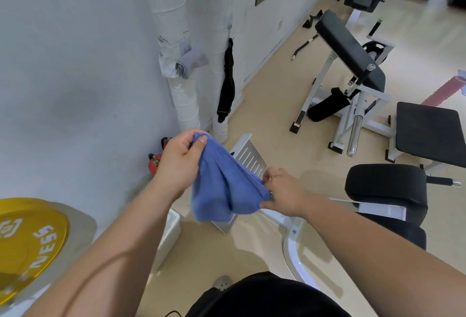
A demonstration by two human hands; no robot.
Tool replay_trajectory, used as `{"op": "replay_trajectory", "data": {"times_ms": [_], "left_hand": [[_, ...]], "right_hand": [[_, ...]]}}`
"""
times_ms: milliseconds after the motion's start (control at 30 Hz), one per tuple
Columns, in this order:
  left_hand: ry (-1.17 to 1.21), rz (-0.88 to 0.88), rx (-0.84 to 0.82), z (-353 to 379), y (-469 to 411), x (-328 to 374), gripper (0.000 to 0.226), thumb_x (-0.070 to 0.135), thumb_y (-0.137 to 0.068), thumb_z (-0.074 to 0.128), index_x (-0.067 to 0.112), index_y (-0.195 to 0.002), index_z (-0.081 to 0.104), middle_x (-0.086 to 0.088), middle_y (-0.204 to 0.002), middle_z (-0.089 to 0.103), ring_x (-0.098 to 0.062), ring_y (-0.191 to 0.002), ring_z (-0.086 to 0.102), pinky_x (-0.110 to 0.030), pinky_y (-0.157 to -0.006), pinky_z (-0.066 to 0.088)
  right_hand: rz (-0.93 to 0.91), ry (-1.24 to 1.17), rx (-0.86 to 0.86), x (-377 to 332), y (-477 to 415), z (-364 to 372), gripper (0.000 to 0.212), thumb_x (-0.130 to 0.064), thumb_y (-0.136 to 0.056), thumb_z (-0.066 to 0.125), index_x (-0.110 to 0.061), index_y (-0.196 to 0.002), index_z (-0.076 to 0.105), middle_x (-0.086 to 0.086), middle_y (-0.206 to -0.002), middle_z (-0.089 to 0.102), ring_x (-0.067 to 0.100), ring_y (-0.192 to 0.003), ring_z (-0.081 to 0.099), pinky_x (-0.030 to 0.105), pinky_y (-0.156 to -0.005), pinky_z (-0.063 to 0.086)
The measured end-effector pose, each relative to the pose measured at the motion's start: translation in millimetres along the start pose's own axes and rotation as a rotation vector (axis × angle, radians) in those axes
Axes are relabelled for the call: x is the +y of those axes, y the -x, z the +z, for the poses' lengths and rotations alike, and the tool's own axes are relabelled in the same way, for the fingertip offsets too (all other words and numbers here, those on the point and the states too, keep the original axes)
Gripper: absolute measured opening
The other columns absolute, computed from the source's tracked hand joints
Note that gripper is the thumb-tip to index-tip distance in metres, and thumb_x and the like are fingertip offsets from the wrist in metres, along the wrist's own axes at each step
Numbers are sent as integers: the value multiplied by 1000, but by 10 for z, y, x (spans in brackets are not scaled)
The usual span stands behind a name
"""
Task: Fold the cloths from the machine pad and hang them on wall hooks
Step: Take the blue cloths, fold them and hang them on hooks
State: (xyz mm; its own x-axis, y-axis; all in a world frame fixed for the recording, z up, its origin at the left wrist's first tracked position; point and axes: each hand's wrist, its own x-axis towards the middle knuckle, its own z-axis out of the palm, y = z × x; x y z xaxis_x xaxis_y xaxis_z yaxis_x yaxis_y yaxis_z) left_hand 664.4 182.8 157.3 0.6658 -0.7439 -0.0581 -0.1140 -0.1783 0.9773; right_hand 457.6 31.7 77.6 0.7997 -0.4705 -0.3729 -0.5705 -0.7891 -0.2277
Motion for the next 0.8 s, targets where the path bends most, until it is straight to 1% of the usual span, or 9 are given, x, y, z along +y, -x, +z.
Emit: {"op": "replay_trajectory", "data": {"times_ms": [100,167,267,367,467,533,600,700,800], "left_hand": [[-33,2,52,-202,-108,-81,24,25,-102,53,30,-85,69,15,-66,64,-8,-59,55,-28,-58,49],[-86,24,73,-379,-173,-165,23,28,-97,53,34,-84,71,10,-73,67,-14,-69,58,-34,-70,49],[-163,32,93,-593,-230,-298,27,18,-98,54,31,-83,71,19,-75,71,-12,-78,62,-30,-76,49],[-251,24,57,-676,-225,-370,33,7,-100,52,32,-88,70,29,-79,71,-3,-81,64,-17,-73,49],[-329,57,-22,-678,-191,-375,36,4,-100,50,35,-103,68,36,-87,68,11,-80,62,-7,-73,45],[-366,67,-56,-663,-191,-377,34,5,-101,50,31,-113,68,29,-93,71,5,-88,65,-17,-82,49],[-395,75,-71,-629,-214,-362,33,6,-100,50,27,-114,71,14,-104,74,-12,-97,68,-31,-89,53],[-363,3,-79,-564,-235,-318,34,3,-97,48,25,-96,74,4,-92,75,-14,-79,65,-30,-72,50],[-294,-92,-44,-487,-229,-317,30,9,-88,46,24,-82,71,-8,-76,70,-20,-63,54,-30,-62,43]], "right_hand": [[61,80,-10,184,41,7,37,-49,-92,62,-15,-102,70,4,-123,47,26,-112,46,35,-92,44],[81,4,51,259,87,-92,34,-48,-94,60,-17,-103,73,3,-118,51,26,-109,50,37,-90,46],[44,-112,156,335,194,-352,32,-41,-98,58,-15,-94,76,0,-104,60,21,-94,59,37,-83,49],[2,-188,236,356,292,-624,27,-26,-99,56,-12,-80,69,-2,-91,61,19,-84,58,35,-77,47],[25,-347,324,332,371,-845,21,-16,-95,64,-12,-75,69,1,-90,66,8,-78,59,17,-71,46],[85,-504,384,324,420,-943,15,-16,-90,72,-11,-76,73,1,-81,66,1,-64,55,9,-60,40],[153,-682,457,357,445,-991,9,-15,-85,78,-13,-77,75,3,-75,67,1,-59,53,16,-60,42],[187,-961,541,413,470,-992,18,-2,-81,81,-13,-93,72,17,-79,68,17,-74,62,33,-73,55],[252,-1134,476,415,500,-921,34,5,-84,75,-9,-114,67,5,-72,68,17,-74,67,31,-74,61]]}}
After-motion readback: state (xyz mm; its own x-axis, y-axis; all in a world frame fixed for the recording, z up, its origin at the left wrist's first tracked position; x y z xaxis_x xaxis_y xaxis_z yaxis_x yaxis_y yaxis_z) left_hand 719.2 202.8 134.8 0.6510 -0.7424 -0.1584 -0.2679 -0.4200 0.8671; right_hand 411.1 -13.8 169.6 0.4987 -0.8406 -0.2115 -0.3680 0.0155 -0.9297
